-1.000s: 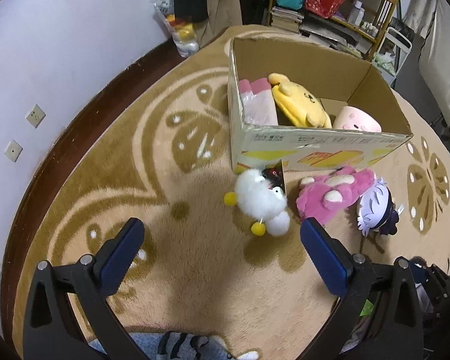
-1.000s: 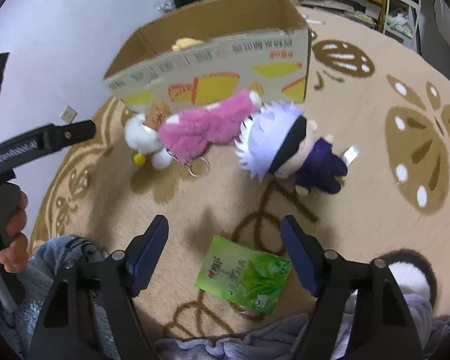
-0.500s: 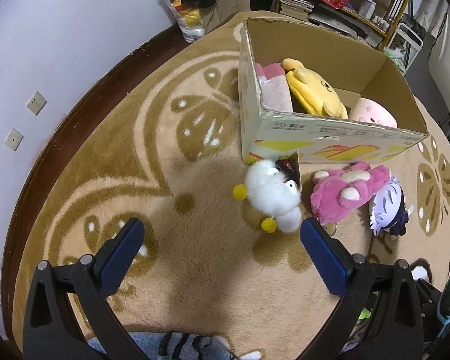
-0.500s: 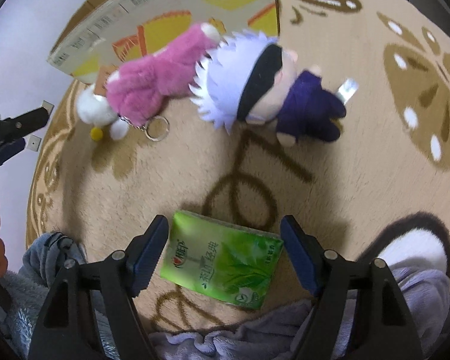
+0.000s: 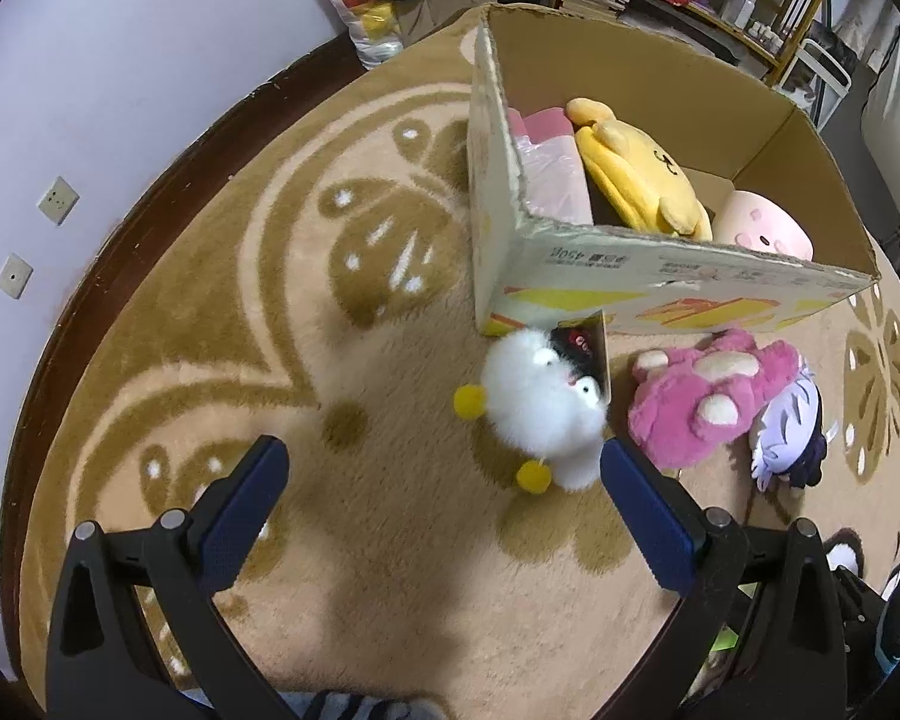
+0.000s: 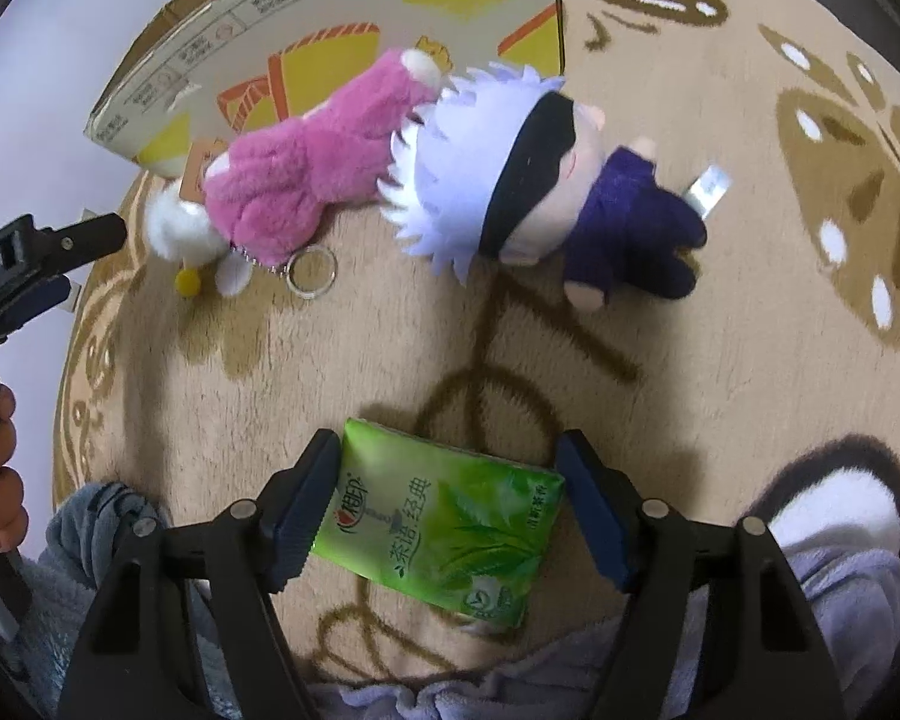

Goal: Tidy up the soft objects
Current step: 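Grasp the white chick plush with the left tool while the right tool grasps the green tissue pack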

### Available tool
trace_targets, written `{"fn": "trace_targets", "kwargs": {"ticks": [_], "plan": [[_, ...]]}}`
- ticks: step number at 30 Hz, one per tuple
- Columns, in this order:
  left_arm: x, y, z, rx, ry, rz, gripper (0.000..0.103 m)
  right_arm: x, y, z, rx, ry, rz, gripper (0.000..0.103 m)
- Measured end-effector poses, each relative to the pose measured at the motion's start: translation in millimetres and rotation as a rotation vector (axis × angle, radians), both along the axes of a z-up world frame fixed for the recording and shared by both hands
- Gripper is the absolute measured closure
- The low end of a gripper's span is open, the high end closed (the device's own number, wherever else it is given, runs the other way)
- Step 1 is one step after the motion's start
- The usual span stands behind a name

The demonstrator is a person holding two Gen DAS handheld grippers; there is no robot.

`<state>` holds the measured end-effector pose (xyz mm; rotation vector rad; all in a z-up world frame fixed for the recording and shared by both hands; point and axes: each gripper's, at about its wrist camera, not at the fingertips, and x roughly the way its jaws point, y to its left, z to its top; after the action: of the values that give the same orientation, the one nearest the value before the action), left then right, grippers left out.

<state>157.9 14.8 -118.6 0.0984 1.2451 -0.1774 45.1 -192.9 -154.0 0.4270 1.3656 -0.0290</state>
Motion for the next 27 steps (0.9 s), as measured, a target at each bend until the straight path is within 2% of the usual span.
{"fn": "trace_targets", "kwargs": {"ticks": [7,11,16,19,21,22,23,25,27], "plan": [[12,-14,-15,-0.011,0.011,-0.029,0.0,12,-1,5,-0.044,-0.055,0.011,0.025],[20,-21,-31,0.005,0.033,-0.033,0.001,16,-1,4,-0.058,-0.059,0.023,0.025],[27,-27,-46,-0.015,0.045,-0.027,0.004,22,3,-1,-0.052,-0.056,0.021,0.025],[30,-30,-54,-0.035,0.056,-0.037,0.018,24,4,-6,-0.05,-0.053,0.022,0.025],[29,-34,-58,-0.051,0.067,-0.053,0.036,25,5,-8,-0.054,-0.051,0.026,0.025],[28,-36,-56,-0.046,0.054,-0.062,0.041,25,5,-8,-0.053,-0.053,0.026,0.025],[27,-38,-54,-0.046,0.049,-0.074,0.054,26,4,-8,-0.051,-0.059,0.024,0.025],[24,-39,-49,-0.069,0.048,-0.084,0.061,25,3,-6,-0.048,-0.078,0.018,0.026],[21,-38,-45,-0.068,0.036,-0.081,0.062,25,2,-4,-0.052,-0.097,0.016,0.026]]}}
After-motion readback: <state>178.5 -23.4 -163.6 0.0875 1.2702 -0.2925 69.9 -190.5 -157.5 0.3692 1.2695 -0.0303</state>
